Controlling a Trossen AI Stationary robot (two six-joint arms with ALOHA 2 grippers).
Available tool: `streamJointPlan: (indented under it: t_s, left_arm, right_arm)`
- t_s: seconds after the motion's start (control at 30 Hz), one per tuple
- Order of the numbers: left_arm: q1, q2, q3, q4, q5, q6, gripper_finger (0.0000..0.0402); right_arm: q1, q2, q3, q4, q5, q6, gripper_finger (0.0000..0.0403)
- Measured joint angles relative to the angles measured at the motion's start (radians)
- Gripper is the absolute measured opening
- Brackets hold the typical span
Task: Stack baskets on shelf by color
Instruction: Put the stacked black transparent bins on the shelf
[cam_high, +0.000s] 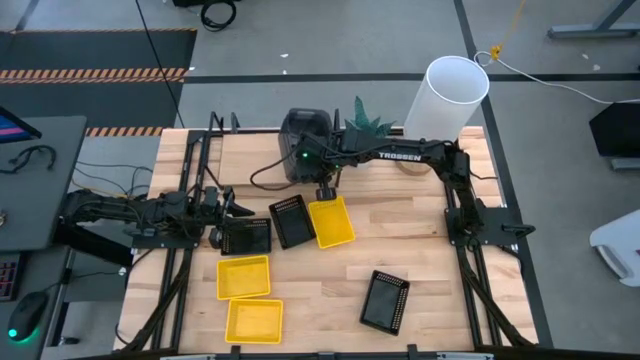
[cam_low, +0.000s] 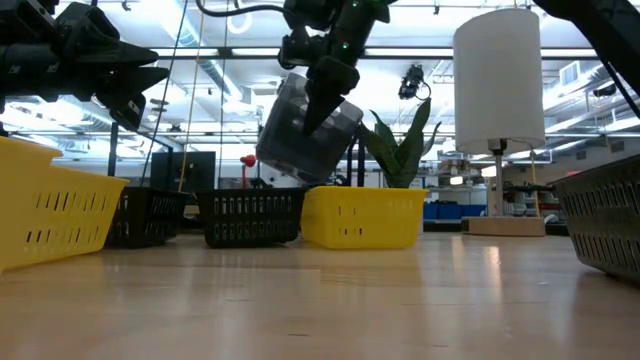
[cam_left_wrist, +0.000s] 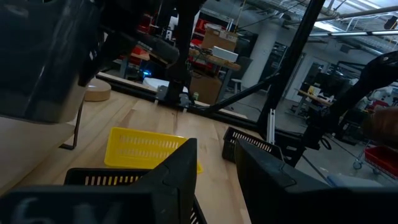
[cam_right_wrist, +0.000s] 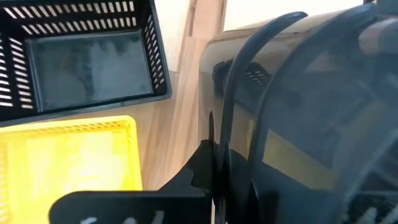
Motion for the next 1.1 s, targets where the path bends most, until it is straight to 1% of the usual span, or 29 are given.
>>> streamJointPlan:
  t_s: [0.2, 0.57, 0.67, 0.8, 1.03, 1.1]
  left_arm:
    - [0.000, 0.000, 0.000, 0.000, 0.000, 0.000, 0.0117]
    - [0.000, 0.000, 0.000, 0.000, 0.000, 0.000, 0.0117]
    - [0.000, 0.000, 0.000, 0.000, 0.000, 0.000, 0.0117]
    - [0.000, 0.000, 0.000, 0.000, 0.000, 0.000, 0.0117]
    - [0.000, 0.000, 0.000, 0.000, 0.000, 0.000, 0.0117]
    - [0.000, 0.000, 0.000, 0.000, 0.000, 0.000, 0.0117]
  right_arm:
    - [-0.010, -0.001, -0.048, -0.006, -0.002, 0.000, 0.0016]
    - [-0.011, -0.001, -0.051, 0.007, 0.004, 0.007, 0.0017]
    - [-0.011, -0.001, -0.051, 0.009, -0.003, 0.007, 0.0023]
    - [-0.011, -0.001, -0.051, 0.010, -0.022, 0.011, 0.0049]
    - [-0.011, -0.001, -0.051, 0.024, -0.026, 0.010, 0.0114]
    - [-0.011, -0.001, -0.051, 0.029, -0.042, 0.010, 0.0132]
